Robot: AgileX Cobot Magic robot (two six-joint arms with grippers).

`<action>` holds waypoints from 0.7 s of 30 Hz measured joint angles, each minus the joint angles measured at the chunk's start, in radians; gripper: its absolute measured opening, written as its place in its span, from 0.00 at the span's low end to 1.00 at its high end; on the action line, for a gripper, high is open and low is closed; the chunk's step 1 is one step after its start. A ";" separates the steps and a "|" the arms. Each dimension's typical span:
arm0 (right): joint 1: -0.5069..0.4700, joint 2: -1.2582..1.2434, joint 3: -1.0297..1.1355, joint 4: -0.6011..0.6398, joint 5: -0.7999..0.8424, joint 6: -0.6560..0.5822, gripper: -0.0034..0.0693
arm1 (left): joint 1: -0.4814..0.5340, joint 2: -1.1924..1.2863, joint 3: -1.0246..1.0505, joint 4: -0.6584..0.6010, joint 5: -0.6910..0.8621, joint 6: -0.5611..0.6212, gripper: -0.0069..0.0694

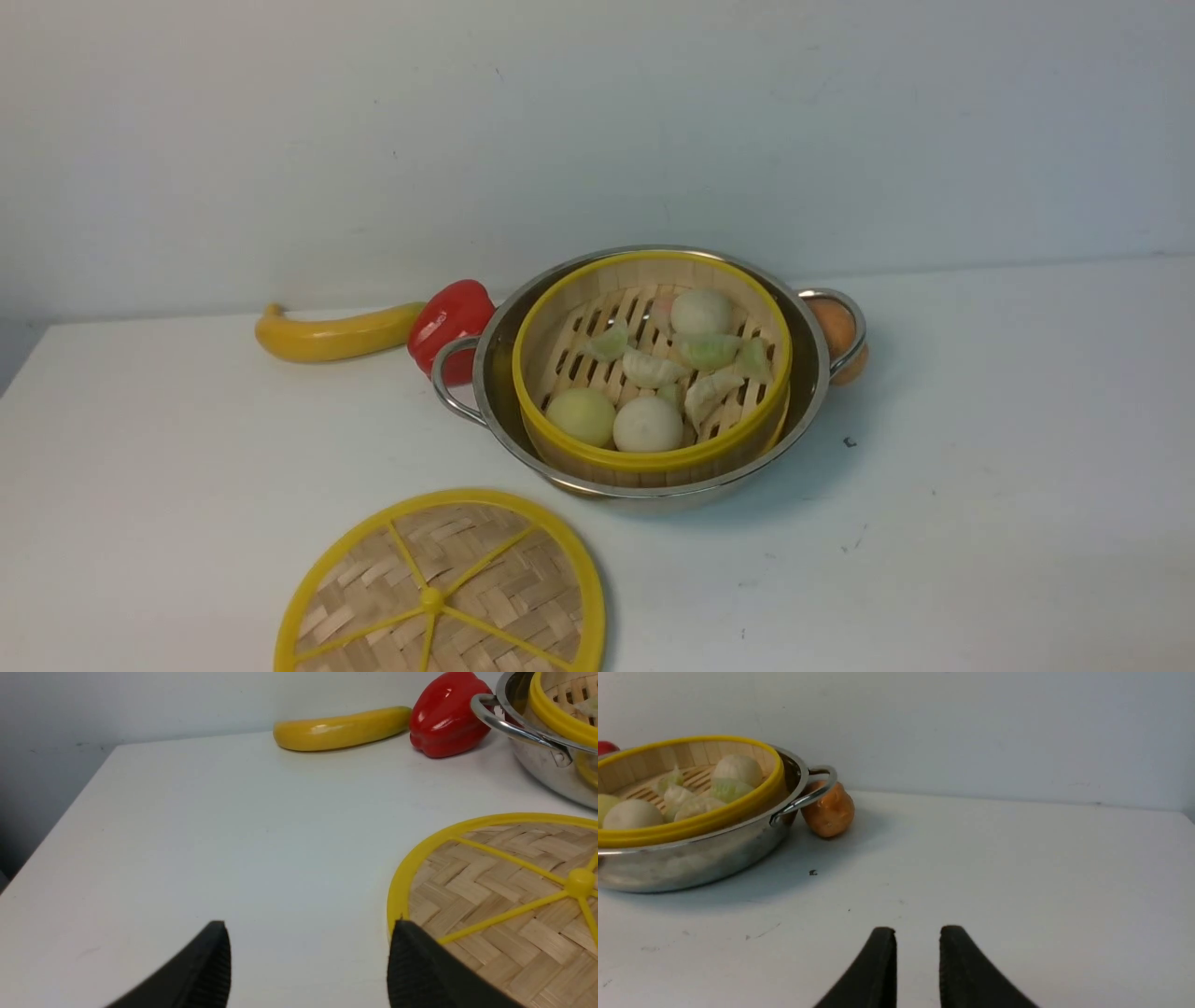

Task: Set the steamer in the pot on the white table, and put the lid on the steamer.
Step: 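Grasp the bamboo steamer lid lying on the table by its centre knob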

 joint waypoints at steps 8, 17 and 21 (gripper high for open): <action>0.000 -0.001 0.015 -0.030 -0.048 0.003 0.30 | 0.000 0.000 0.000 0.000 -0.001 0.001 0.64; 0.000 -0.001 0.015 -0.033 -0.051 0.003 0.33 | 0.000 0.000 0.000 0.000 -0.001 0.001 0.64; 0.000 -0.001 0.015 -0.033 -0.051 0.003 0.34 | 0.000 0.000 0.000 0.000 -0.001 0.001 0.64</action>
